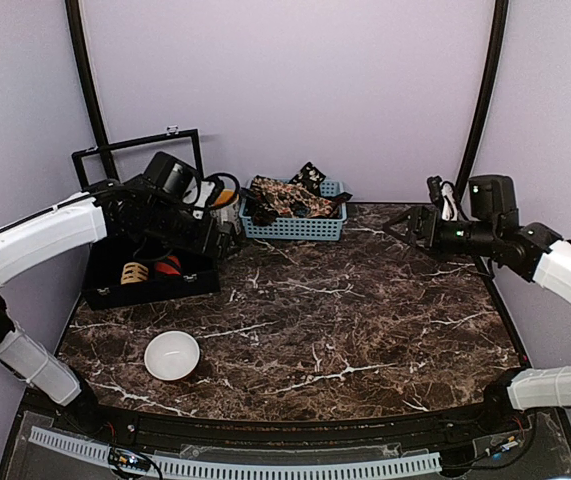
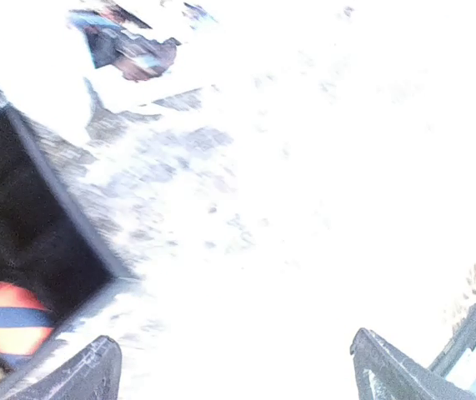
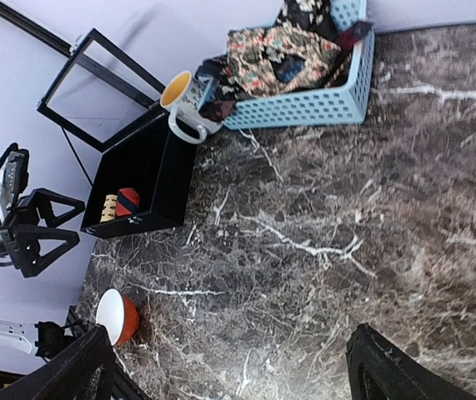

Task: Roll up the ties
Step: Reset both arms

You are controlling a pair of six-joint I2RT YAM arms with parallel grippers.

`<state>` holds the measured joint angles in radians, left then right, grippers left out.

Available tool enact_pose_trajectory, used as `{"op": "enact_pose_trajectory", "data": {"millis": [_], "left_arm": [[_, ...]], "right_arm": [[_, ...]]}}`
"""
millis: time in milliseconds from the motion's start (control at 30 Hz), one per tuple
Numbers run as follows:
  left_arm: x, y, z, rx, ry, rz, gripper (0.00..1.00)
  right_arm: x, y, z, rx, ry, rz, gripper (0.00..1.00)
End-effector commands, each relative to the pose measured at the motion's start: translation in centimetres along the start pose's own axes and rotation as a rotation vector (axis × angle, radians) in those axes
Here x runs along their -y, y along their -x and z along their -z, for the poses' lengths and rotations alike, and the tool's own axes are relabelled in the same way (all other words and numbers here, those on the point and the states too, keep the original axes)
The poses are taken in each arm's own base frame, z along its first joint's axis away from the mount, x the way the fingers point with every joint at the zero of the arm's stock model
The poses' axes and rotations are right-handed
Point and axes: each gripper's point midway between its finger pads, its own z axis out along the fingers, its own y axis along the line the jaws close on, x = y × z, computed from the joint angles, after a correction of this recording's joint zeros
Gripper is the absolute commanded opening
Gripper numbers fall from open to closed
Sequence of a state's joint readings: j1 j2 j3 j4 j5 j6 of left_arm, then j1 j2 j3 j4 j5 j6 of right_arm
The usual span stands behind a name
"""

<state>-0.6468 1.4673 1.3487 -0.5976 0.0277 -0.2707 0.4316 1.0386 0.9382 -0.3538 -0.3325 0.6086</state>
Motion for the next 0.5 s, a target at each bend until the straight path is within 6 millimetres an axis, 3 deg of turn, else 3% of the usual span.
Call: {"op": "enact_pose_trajectory", "data": {"millis": [0, 267, 467], "left_arm": [[3.7, -1.0, -1.5, 0.055, -0.128, 0.057, 0.99], [6.4, -5.7, -5.4, -0.062, -0.184, 0.118, 0.99], [7.1, -5.8, -5.4, -0.055, -0.195, 0.134, 0.99]], "right_arm": [[1.2, -3.3, -1.4, -0.052, 0.060, -0.104, 0.97], [3.1, -8.5, -2.4, -0.099, 0.043, -0.151, 0.97], [3.0, -11.1, -2.3, -0.134, 0.046, -0.157, 0.97]]}}
